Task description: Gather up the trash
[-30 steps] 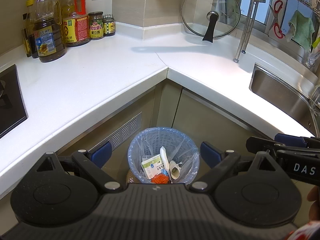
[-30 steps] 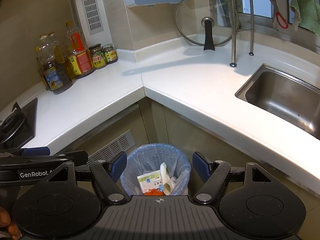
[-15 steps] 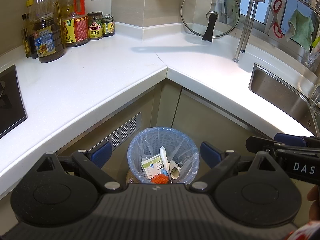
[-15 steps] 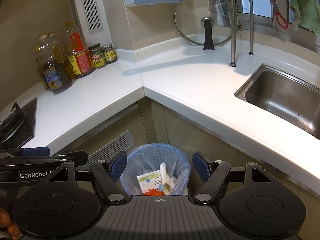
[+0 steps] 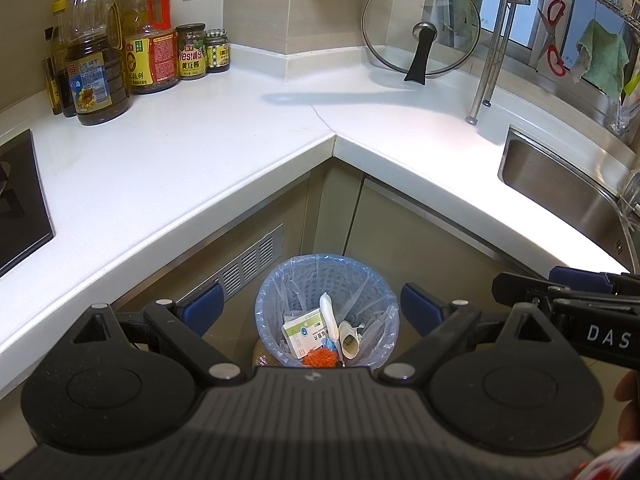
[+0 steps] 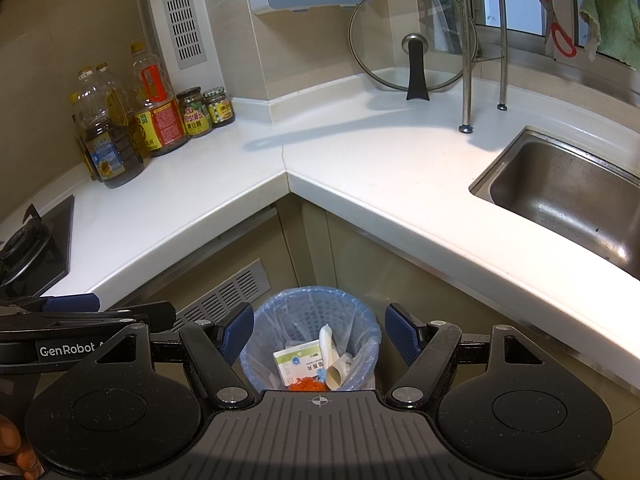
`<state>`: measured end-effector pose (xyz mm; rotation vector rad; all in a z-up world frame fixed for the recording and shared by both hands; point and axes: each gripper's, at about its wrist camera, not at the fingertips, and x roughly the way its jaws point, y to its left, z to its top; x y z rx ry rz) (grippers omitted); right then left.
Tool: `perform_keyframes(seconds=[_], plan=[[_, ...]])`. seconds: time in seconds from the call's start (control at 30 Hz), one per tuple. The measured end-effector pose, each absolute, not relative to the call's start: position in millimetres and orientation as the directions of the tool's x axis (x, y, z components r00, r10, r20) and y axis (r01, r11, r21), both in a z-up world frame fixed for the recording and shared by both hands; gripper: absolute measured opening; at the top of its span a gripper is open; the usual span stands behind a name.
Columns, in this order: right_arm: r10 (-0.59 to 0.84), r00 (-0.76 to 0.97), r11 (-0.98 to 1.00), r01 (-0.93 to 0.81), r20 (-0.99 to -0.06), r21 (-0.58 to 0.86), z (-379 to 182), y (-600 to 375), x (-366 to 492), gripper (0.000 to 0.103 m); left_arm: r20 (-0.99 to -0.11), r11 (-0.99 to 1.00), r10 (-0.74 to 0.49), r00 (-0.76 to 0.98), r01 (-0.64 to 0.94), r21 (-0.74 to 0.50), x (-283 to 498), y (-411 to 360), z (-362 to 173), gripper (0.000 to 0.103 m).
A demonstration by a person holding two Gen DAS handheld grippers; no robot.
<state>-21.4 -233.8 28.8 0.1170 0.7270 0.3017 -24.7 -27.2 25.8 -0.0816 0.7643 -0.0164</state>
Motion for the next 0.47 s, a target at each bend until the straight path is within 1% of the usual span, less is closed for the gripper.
perform_keyframes(seconds=[0.47], plan=[[0.311,0.706,0.950,-0.231,-0.636,0.209,28.9,-233.6,-21.3,0.073,-0.685,0.997,-0.044,0.727,-0.014,-0.078,-23.4,-26.7,25.9,0.094]])
